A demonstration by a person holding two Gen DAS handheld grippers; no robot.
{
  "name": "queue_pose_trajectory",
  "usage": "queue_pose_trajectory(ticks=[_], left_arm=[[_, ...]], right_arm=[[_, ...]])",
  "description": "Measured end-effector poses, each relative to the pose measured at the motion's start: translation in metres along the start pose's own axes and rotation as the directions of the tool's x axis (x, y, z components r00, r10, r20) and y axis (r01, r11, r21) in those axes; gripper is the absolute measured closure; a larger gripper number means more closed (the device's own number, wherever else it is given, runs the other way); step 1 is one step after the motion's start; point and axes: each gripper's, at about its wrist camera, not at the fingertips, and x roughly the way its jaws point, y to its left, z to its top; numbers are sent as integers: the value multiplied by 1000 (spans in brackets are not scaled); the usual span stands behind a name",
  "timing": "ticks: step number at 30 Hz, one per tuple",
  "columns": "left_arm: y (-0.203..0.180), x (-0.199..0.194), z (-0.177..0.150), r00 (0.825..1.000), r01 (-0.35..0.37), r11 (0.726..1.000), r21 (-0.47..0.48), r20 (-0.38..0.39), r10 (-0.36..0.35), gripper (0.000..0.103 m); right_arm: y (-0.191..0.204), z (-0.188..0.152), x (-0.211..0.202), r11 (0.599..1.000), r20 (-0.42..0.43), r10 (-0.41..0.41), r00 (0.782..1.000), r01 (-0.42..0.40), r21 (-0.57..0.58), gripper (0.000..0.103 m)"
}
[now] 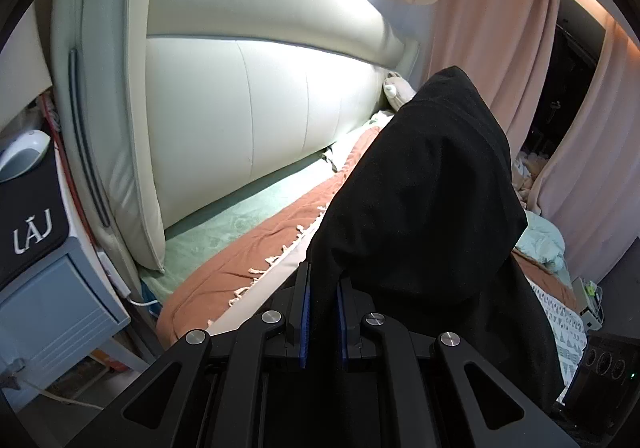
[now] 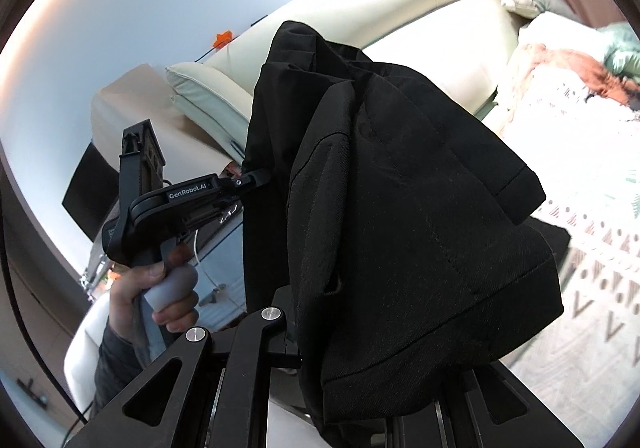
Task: Fold large clothes
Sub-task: 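Lift the folded jacket with both tools and carry it toward the clothes stack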
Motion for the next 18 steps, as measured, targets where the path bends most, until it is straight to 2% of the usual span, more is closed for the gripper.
queue_pose_trajectory(ticks=[6, 15, 18], left_arm=[[8, 60, 9, 998, -18, 1000, -6, -62, 18, 93], [-9, 162, 15, 988, -34, 999, 1, -151, 34, 94], [-12, 193, 15, 982, -68, 997, 20, -174, 71, 93]], right_arm=[[-41, 9, 16, 998, -24, 3, 1000, -1, 57, 88], [-135, 16, 43, 988, -70, -51, 996, 61, 142, 89], [-164, 15, 46, 984, -87, -64, 994, 77, 159, 89]])
